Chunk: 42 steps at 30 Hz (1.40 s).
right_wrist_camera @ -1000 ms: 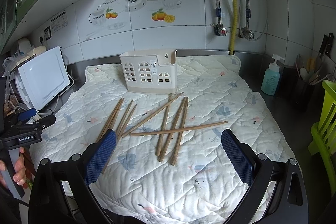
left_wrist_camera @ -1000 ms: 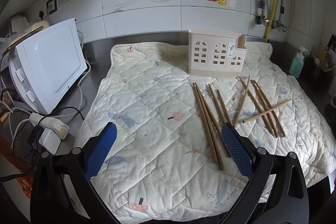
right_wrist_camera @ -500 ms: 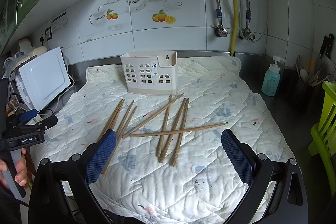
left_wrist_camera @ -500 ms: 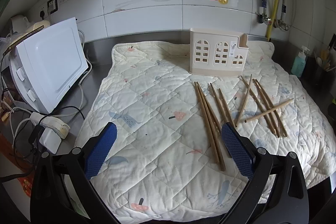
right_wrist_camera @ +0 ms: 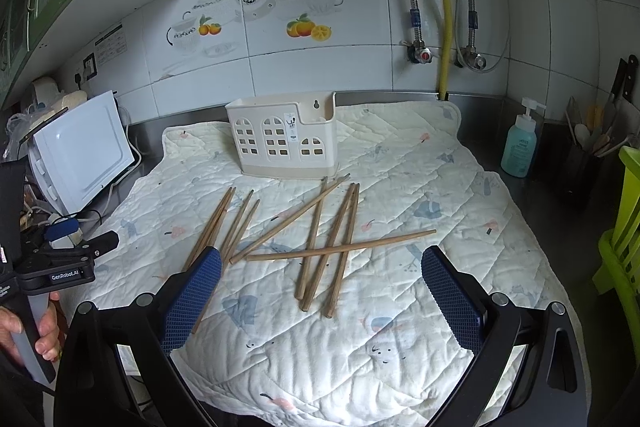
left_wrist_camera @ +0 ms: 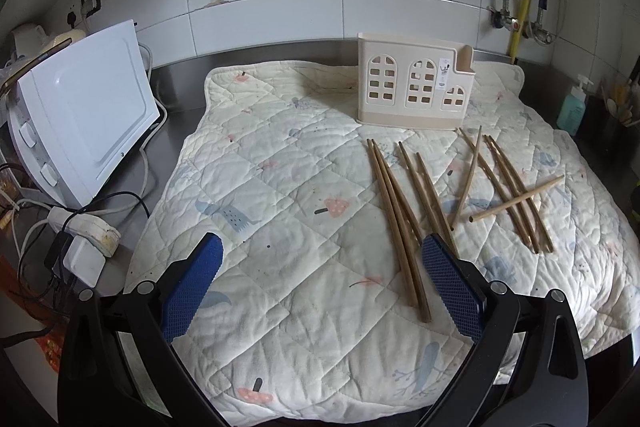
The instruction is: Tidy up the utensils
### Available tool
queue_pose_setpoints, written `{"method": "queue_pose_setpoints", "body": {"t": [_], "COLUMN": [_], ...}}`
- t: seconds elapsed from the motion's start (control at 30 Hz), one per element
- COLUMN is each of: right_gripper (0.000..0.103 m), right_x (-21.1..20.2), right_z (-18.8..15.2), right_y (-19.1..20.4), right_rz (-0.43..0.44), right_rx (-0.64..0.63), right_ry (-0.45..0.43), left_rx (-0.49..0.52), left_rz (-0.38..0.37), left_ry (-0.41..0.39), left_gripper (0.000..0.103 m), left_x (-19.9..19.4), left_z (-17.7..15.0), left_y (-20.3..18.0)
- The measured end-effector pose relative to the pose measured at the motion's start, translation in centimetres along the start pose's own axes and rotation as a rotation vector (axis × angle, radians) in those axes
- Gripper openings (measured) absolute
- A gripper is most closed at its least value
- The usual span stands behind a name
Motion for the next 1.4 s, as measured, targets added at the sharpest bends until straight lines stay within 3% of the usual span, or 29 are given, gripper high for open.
{"method": "queue_pose_setpoints", "body": {"t": [0.27,0.43,0.77,1.4], "right_gripper": [0.097,0.097,0.097,0.097], "right_x": [1.1,2.0,3.3,4.9], "right_z": [-0.9,-1.3,-1.9,-2.6], "right_y": [0.0,-0.2,-0.5,-0.4], "right_rz": [0.024,0.033,0.048,0.061], "right_rx": [0.006,0.018,0.029,0.027], "right_ry": [0.015,0.028,0.053,0.088], "left_rx": [0.037,0.036,0.03,0.05], "left_rz": [-0.003,-0.014,-0.029,-0.037], "left_ry": [0.063,0.131,0.202,0.223], "left_gripper": [0.097,0.087,0.077,0.068], "left_x": [2.1,4.0,6.6,8.4], "left_z": [-2.3,-4.1,-5.6,-5.5], "left_y": [-1.3,-2.2,-3.2,-4.6]}}
Point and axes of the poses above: each gripper's, at about its wrist camera, not at the fingertips, and x roughly the way its jaws point, y to its left, z to its top, the point moved 9 cm from there along x, roughly the way its jaws point, and after that the axes turned 10 degrees about -y, right-handed, at the moved point
